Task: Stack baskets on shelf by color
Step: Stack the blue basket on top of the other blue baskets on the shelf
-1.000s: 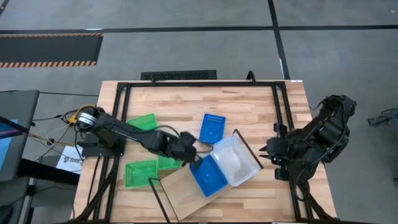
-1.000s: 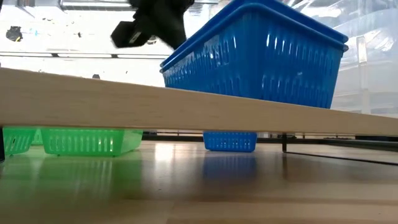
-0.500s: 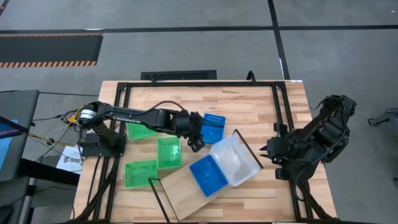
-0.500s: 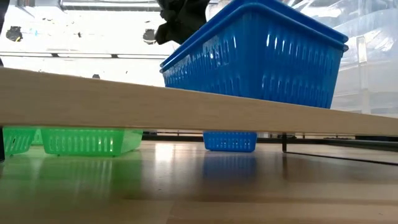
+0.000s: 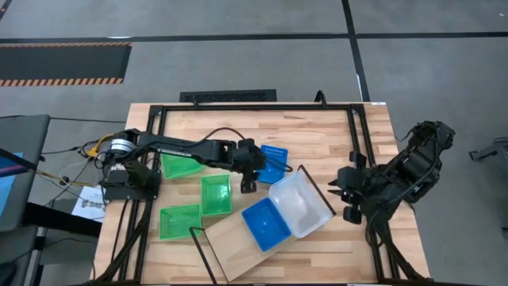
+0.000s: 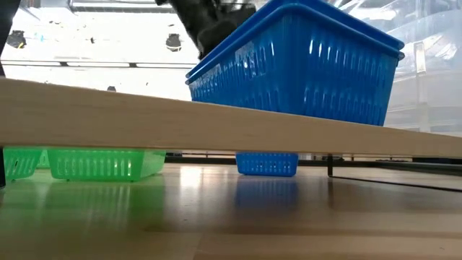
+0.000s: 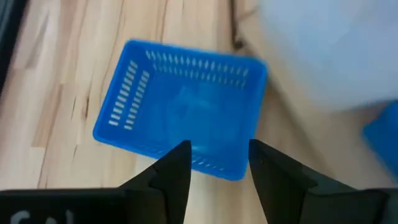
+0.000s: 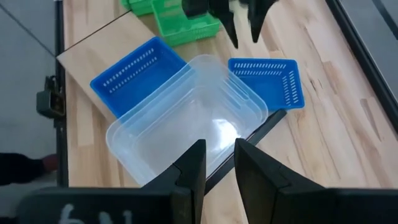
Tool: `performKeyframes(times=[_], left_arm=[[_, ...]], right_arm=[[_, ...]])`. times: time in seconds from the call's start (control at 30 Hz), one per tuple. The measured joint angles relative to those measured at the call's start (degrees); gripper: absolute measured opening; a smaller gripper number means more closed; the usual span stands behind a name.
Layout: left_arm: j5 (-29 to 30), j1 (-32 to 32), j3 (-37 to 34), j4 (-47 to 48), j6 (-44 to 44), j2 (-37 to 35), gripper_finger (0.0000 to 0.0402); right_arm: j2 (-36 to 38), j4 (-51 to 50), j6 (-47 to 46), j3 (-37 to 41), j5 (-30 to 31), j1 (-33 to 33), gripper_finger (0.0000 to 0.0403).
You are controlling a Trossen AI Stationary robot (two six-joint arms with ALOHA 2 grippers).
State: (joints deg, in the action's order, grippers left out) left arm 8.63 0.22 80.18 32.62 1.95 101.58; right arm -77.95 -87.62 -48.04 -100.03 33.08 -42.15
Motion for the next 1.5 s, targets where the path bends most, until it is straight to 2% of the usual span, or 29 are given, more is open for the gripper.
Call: performKeyframes(times=[0.13, 0.23, 0.33, 0.73, 1.13, 1.4, 1.5], left_arm=[[-3.6, 2.5, -1.9, -3.1, 4.5, -0.2, 0.0149], [-6.4, 3.9, -2.9, -1.5, 4.9, -0.1, 0.0149], [-7.7, 4.1, -4.3, -4.2, 5.4, -0.1, 0.0149], [-8.0, 1.7, -7.8, -10.3, 7.9, -0.2, 0.0207], [-6.2, 0.8, -7.7, -12.3, 6.5, 5.1, 0.0210], [-7.5, 0.7, -7.9, -12.3, 7.9, 8.1, 0.0210], [-5.3, 0.7, -7.9, -11.8, 8.4, 8.3, 0.0210]], right_arm=[[0.0, 0.3, 0.0, 0.0, 0.0, 1.8, 0.0106], [0.0, 0.6, -0.1, 0.0, 0.0, 3.1, 0.0106], [0.0, 0.6, -0.1, 0.0, 0.0, 4.1, 0.0106], [0.0, 0.6, 0.1, 0.0, 0.0, 5.5, 0.0106], [0.0, 0.0, 0.0, 0.0, 0.0, 5.5, 0.0106], [0.0, -0.6, 0.0, 0.0, -0.2, 5.5, 0.0106], [0.0, -0.9, 0.1, 0.0, -0.2, 5.5, 0.0106]])
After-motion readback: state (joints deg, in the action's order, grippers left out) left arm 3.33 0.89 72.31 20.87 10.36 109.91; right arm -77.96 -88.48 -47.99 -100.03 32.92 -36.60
